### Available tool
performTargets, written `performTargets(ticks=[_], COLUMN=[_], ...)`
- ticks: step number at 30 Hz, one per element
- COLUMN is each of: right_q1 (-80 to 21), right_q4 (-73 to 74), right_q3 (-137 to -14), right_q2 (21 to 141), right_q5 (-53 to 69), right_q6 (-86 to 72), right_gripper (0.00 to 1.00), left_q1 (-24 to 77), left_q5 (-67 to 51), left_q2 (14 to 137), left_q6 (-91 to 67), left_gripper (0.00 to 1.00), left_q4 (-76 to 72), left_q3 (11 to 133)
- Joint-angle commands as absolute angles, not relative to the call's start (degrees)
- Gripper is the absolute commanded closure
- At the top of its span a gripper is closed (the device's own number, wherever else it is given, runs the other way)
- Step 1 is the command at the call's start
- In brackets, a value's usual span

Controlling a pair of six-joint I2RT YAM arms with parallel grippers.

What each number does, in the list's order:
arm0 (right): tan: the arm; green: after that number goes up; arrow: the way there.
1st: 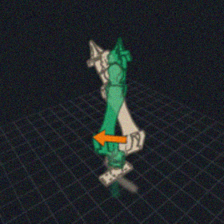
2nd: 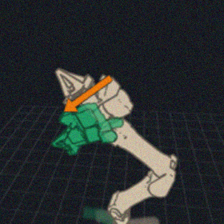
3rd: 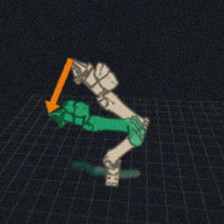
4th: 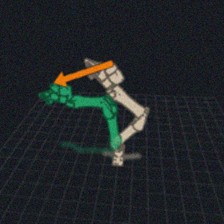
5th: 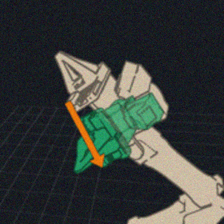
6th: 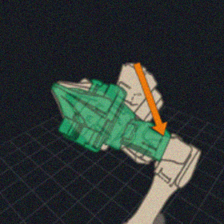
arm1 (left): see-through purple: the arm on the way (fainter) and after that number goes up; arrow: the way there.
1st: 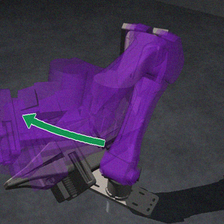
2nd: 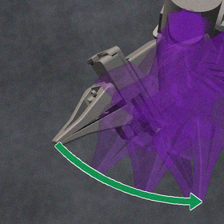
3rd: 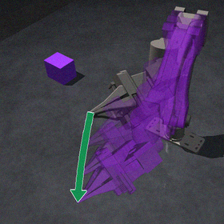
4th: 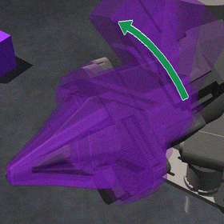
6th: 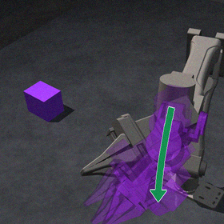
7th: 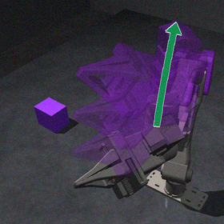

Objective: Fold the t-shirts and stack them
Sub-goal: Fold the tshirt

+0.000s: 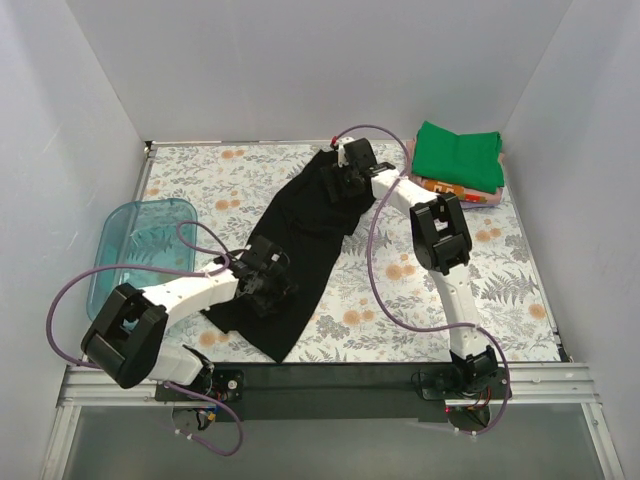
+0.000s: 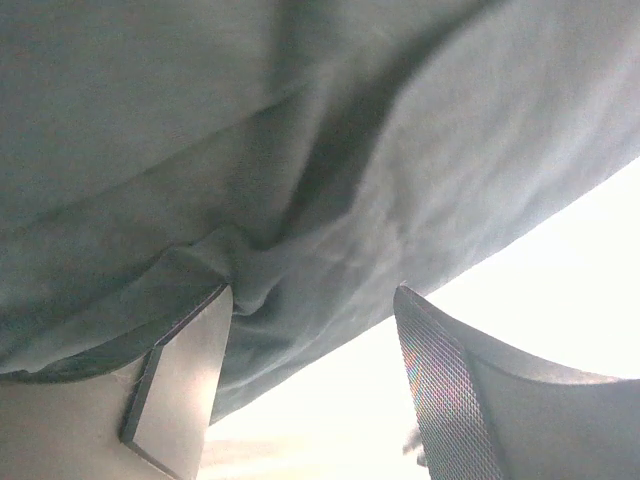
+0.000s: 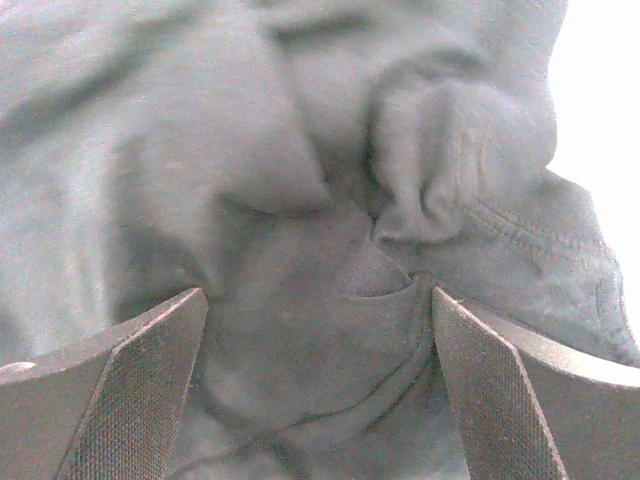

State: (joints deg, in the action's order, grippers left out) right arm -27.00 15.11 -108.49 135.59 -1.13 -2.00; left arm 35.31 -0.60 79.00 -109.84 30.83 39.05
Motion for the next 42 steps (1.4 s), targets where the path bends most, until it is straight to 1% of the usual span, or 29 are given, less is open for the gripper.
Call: performTargets(ticks=[1,5,6,8,14,18,23,28,31,34,36,37,38,40,41,42], right_q1=[-25.3,-23.6,-23.1,-22.6,-20.7,-20.2,-20.0,-20.1,-20.1,-20.3,-20.5,-20.5,-20.6,-20.5,-20.6,-20.6], right_q4=[20.0,19.9,20.6,20.4,13.6,7.1,2.7,-1.8,-0.9,3.2,5.6,5.6,6.1,8.3,9.2,10.1], right_q3=[-116.8,-124.4,-127.9,-129.7,-129.7,-129.5,-132.4,-132.2,-132.5,-131.0,-128.8,-125.5,-123.4,-119.6,-114.1,-111.4], right_q2=[142.4,147.6,149.4,150.3,149.7,150.5,153.0,152.4,149.7,142.5,135.2,132.7,127.6,122.6,117.9,115.5], right_q5=[-2.2,-0.6,-0.4,1.8,3.3,9.0,10.9,11.5,15.3,17.8,16.5,16.3,15.7,13.2,12.9,11.8], right_q6=[3.3,2.9,2.8,1.6,-2.0,-6.2,-8.6,-10.2,-10.4,-10.1,-10.5,-10.4,-10.2,-10.2,-10.0,-10.2], right_gripper=[0.02,0.02,0.02,0.02,0.02,0.02,0.02,0.02,0.02,0.02,0.02,0.02,0.02,0.02,0.02,0.02], left_q1=[40.0,43.8,44.5,46.4,51.8,54.2,56.9,58.0,58.9,60.8,61.5,61.7,61.8,61.8,61.8,61.8], left_q5=[-7.7,-8.0,-8.0,-8.4,-8.0,-8.2,-4.3,-2.7,-0.7,5.2,9.1,10.4,12.2,14.2,14.8,16.2], left_q2=[82.5,85.0,86.2,87.9,94.1,98.1,99.8,99.5,97.6,94.4,91.3,90.0,88.6,83.6,81.7,79.6], left_q6=[-113.6,-115.9,-116.9,-117.5,-121.6,-123.5,-127.7,-127.0,-125.7,-124.5,-123.5,-123.6,-123.1,-124.2,-124.7,-124.8], left_gripper=[0.35,0.35,0.35,0.35,0.35,0.35,0.35,0.35,0.35,0.34,0.32,0.32,0.31,0.28,0.26,0.16], left_q4=[30.0,28.7,28.0,27.3,25.8,25.0,25.2,26.2,27.9,31.7,35.8,37.7,40.6,44.0,45.7,46.8], left_q3=[36.5,38.9,39.5,41.4,47.8,52.3,56.0,60.8,63.8,67.3,68.5,68.9,68.4,66.5,63.2,61.8])
